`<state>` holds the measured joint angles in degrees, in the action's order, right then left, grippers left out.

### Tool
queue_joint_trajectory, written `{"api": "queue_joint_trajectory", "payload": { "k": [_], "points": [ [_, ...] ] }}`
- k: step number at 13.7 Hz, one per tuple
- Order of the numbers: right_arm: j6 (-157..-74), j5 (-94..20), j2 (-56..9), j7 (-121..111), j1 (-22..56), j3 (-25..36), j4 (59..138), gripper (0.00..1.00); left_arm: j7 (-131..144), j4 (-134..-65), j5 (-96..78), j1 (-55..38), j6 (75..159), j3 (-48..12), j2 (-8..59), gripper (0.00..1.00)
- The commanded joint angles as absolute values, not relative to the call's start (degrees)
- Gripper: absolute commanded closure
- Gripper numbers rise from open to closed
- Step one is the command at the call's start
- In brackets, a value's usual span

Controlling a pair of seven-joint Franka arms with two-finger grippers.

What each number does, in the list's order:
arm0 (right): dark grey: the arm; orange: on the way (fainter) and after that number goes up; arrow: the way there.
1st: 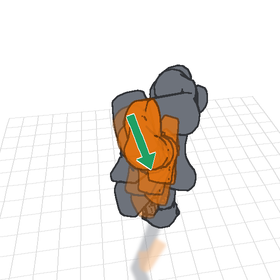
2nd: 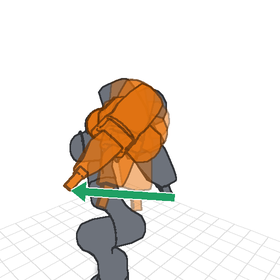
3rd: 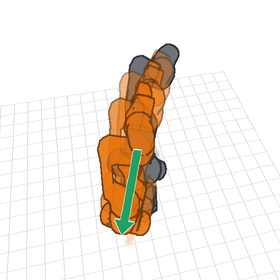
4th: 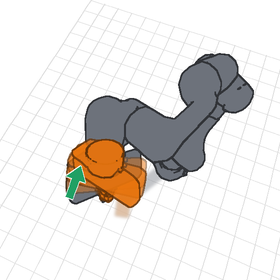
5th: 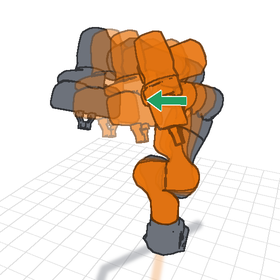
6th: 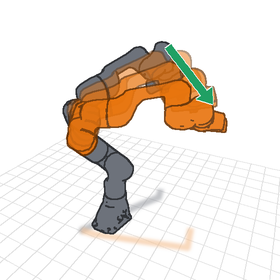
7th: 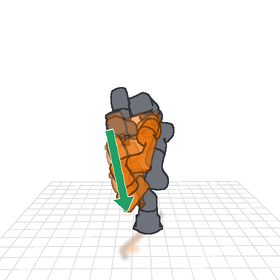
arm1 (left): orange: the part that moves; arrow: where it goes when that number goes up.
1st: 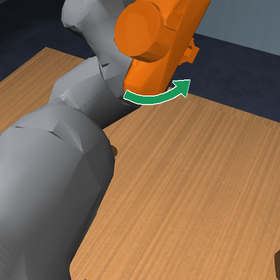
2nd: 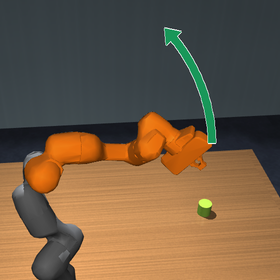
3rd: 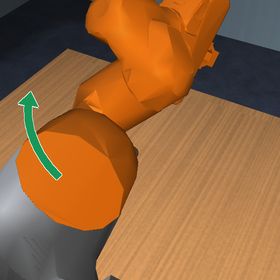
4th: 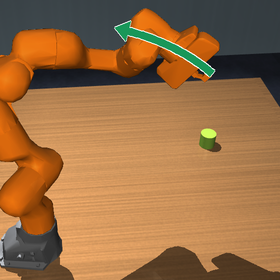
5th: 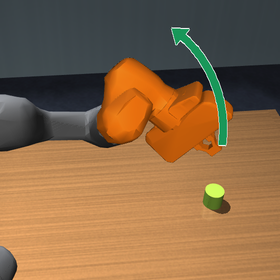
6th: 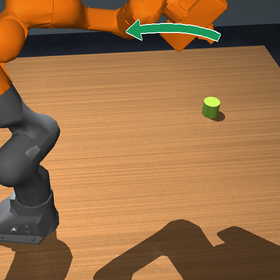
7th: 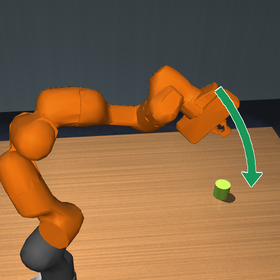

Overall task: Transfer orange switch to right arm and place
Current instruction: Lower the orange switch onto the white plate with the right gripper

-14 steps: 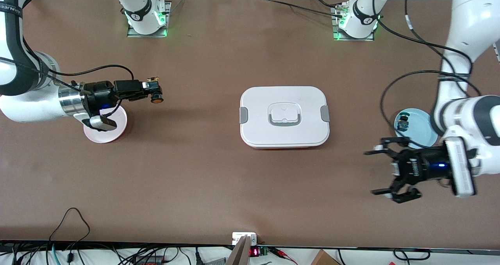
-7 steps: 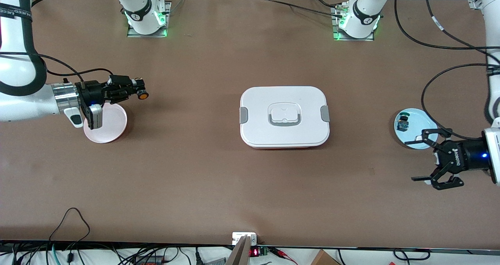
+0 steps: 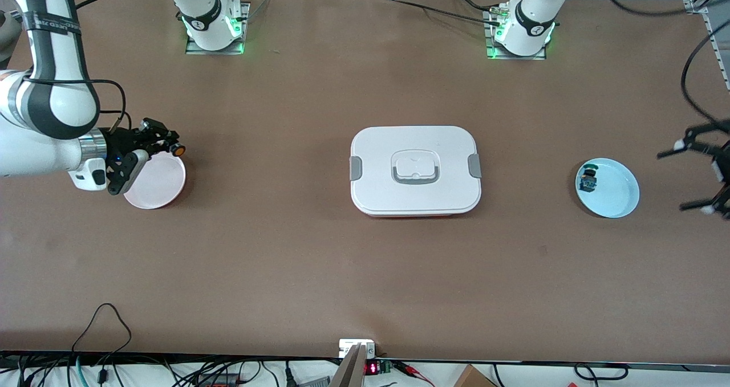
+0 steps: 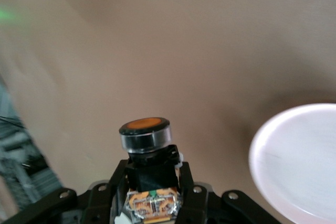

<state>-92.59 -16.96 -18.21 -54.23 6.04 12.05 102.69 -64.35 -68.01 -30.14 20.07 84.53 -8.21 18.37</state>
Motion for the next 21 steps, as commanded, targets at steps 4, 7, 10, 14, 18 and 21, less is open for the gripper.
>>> {"api": "queue_joint_trajectory", "payload": {
  "k": [4, 7, 10, 14, 18, 21],
  "points": [
    [-111.76, -3.27, -16.96, -65.55, 5.98, 11.78, 110.9, 0.9, -21.88, -76.28, -11.62, 8.11, 79.56, -4.41, 5.29, 0.0],
    [-121.52, 0.61, -16.96, -71.61, 5.02, 11.87, 115.21, 0.9, -6.88, -82.24, -2.22, 2.74, 80.15, -4.22, 0.98, 0.0],
    [-132.24, 1.93, -16.96, -76.27, 3.78, 11.78, 121.0, 0.9, -6.07, -91.64, -1.49, 2.55, 87.33, -4.22, -1.58, 0.0],
    [-137.8, 3.08, -17.57, -79.53, 2.55, 11.87, 124.01, 0.9, 0.78, -92.55, -1.05, 2.29, 89.21, -4.57, -0.79, 0.0],
    [-145.54, 2.99, -18.63, -84.2, 1.85, 11.87, 126.91, 0.9, 0.44, -91.41, -1.14, 2.29, 88.59, -5.01, -0.09, 0.0],
    [-147.91, 2.9, -19.86, -84.02, 1.93, 11.87, 126.91, 0.9, 0.53, -89.66, 0.69, 1.93, 88.77, -5.71, 2.45, 0.0]
  ]
}}
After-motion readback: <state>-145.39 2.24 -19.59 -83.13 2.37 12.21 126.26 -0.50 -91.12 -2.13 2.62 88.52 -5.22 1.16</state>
